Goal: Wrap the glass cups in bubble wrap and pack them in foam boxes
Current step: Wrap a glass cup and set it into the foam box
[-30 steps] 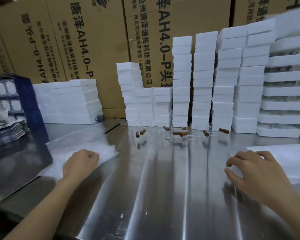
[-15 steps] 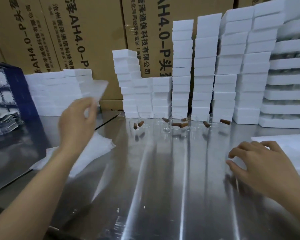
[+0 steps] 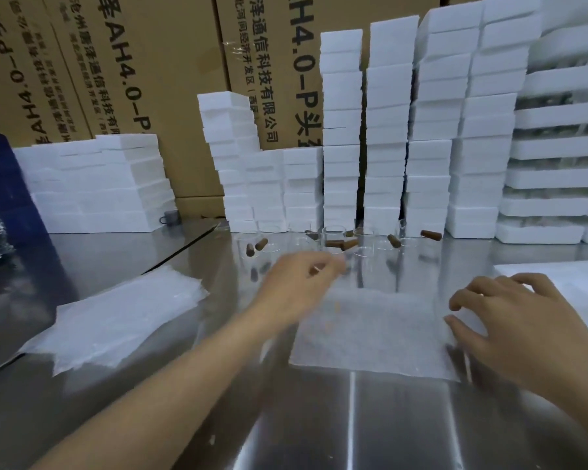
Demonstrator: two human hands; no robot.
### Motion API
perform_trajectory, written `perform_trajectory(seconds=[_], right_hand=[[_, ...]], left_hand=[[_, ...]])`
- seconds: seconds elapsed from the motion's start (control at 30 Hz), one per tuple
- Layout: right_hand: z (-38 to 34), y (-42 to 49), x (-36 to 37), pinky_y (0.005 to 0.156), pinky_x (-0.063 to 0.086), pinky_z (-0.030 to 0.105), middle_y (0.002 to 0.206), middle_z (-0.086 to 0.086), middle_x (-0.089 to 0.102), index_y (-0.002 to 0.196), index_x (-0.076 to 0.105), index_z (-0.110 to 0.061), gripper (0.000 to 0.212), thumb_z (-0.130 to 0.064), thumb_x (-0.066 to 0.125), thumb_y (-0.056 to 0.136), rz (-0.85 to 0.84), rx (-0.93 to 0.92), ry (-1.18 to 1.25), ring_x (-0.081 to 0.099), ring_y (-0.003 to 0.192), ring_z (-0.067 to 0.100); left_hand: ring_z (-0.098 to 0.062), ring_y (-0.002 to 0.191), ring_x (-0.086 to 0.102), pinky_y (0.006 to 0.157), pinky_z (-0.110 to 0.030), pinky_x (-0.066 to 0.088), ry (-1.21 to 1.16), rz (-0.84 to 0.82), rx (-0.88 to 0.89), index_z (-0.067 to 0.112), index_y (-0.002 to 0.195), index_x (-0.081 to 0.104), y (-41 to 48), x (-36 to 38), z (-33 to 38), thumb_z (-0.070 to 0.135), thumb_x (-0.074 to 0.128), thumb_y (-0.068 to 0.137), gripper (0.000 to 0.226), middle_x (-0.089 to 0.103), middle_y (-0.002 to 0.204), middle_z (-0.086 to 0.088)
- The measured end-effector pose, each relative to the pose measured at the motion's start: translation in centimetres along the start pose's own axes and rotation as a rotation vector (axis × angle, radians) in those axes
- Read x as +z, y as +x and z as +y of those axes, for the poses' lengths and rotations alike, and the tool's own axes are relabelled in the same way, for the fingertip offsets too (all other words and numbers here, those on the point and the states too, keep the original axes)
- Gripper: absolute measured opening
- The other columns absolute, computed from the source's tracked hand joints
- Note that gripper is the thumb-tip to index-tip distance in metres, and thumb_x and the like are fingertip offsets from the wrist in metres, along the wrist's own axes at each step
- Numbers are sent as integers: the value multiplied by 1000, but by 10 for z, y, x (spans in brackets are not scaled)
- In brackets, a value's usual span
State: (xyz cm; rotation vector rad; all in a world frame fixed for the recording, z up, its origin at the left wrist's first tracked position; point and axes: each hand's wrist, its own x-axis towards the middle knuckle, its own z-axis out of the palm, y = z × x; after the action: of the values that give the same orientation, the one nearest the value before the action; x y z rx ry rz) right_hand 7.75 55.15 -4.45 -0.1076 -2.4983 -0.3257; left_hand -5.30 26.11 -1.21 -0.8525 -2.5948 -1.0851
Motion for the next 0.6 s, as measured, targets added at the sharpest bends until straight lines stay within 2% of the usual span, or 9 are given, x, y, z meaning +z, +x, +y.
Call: perform_trajectory(seconds=[0.07, 0.13, 0.2, 0.3, 0.37, 0.47, 0.6], right_hand=[[5, 2, 7, 97, 34, 44, 87, -14, 71, 85, 75, -36, 13, -48, 71, 82, 42, 8, -6, 72, 80, 18], [11, 3, 15, 99, 34, 48, 83, -16, 68, 85, 73, -38, 16, -51, 63, 85, 57, 34, -1, 71, 78, 17], [17, 3, 26, 101, 36, 51, 80, -17, 62, 86, 71, -38, 23, -53, 53, 87, 63, 58, 24, 69, 75, 16], [24, 5, 37, 101, 40, 57, 80, -22, 52, 88, 68, -39, 32, -62, 45, 87, 48, 69, 105, 65, 72, 15], [27, 6, 40, 96, 43, 56, 82, -28, 47, 89, 66, -41, 33, -65, 44, 87, 49, 83, 155, 58, 69, 11], [28, 5, 43, 88, 47, 54, 84, -33, 45, 90, 63, -45, 30, -69, 44, 87, 52, 117, 220, 51, 68, 6], [31, 5, 45, 82, 48, 53, 82, -33, 46, 90, 59, -48, 34, -75, 39, 87, 82, 112, 292, 51, 68, 2]], left_hand=[[-20, 79, 70, 72, -32, 52, 64, 205, -184, 26, 79, 70, 36, -22, -37, 53, 53, 101, 39, 75, 79, 7], [-30, 90, 70, 81, -36, 56, 172, 263, -413, 19, 77, 66, 59, -35, -82, 42, 54, 103, 37, 76, 83, -3], [-34, 103, 69, 95, -43, 57, 194, 270, -600, 15, 95, 73, 71, -40, -119, 49, 52, 105, 41, 76, 96, -8], [-37, 117, 64, 108, -50, 50, 122, 278, -794, 8, 122, 68, 88, -38, -148, 67, 45, 101, 66, 70, 122, -13], [-35, 120, 64, 113, -51, 45, 64, 263, -842, 12, 125, 68, 100, -38, -157, 66, 43, 97, 66, 71, 124, -10], [-30, 118, 66, 115, -48, 43, -64, 250, -864, 16, 125, 71, 112, -36, -162, 55, 47, 90, 57, 77, 119, -7], [-36, 120, 71, 114, -48, 49, -283, 328, -851, 7, 128, 69, 121, -37, -167, 41, 55, 95, 49, 75, 126, -14]])
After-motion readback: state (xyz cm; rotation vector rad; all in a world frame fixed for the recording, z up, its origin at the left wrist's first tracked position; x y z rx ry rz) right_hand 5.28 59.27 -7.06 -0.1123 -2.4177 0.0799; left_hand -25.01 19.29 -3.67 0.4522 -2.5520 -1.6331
